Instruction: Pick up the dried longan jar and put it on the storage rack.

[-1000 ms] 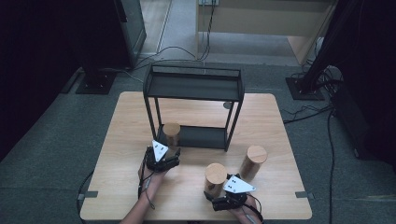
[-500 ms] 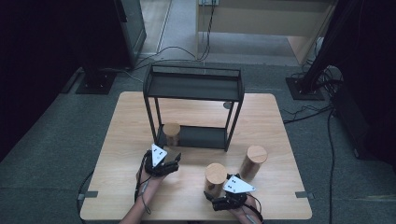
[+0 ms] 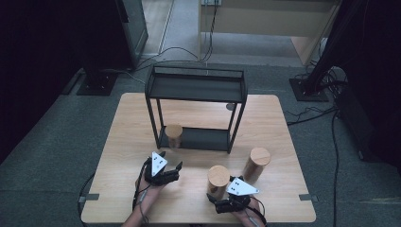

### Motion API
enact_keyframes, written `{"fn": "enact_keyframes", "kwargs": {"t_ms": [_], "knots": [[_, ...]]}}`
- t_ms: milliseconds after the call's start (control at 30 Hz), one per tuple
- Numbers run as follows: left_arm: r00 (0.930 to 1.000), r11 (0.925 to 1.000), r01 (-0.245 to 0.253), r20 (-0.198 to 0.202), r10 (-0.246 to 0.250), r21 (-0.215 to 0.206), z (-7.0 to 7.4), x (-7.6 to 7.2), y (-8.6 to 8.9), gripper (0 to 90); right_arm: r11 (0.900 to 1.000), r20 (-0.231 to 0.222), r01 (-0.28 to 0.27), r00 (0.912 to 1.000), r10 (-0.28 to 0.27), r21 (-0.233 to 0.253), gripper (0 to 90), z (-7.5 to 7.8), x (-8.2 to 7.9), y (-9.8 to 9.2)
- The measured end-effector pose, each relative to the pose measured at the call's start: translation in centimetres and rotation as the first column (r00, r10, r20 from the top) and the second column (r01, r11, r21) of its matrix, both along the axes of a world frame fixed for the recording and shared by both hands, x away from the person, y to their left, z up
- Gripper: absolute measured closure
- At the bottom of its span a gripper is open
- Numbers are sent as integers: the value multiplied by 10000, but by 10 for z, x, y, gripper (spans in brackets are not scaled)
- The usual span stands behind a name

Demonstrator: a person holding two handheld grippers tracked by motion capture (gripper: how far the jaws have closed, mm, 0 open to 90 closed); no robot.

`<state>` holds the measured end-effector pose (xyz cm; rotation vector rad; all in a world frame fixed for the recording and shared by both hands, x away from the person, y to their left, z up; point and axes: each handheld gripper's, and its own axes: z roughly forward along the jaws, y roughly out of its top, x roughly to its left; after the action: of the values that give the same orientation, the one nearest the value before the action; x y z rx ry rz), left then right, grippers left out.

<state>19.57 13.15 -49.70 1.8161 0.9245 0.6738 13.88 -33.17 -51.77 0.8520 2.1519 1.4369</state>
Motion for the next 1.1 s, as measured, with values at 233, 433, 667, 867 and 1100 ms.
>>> {"fn": "enact_keyframes", "kwargs": {"t_ms": [233, 433, 667, 867, 1100], "knots": [[9996, 9993, 231, 138, -236, 307, -1, -11, 4, 202, 10000, -49, 41, 10000, -40, 67, 56, -1, 1, 0], [9989, 9990, 443, 146, -445, 89, -2, -18, 8, 201, 10000, -59, 46, 10000, -46, 28, 56, -1, 1, 0], [9979, 9980, 628, 163, -628, 45, -4, -24, 10, 201, 10000, -49, 76, 10000, -76, 45, 56, -1, 1, 0], [9967, 9968, 802, 99, -802, 47, -5, -28, 11, 201, 10000, -5, 59, 10000, -59, 20, 56, -1, 1, 0], [9960, 9960, 891, 9, -891, 103, -6, -32, 14, 201, 10000, -20, 48, 10000, -48, 14, 57, -1, 1, 1]]}}
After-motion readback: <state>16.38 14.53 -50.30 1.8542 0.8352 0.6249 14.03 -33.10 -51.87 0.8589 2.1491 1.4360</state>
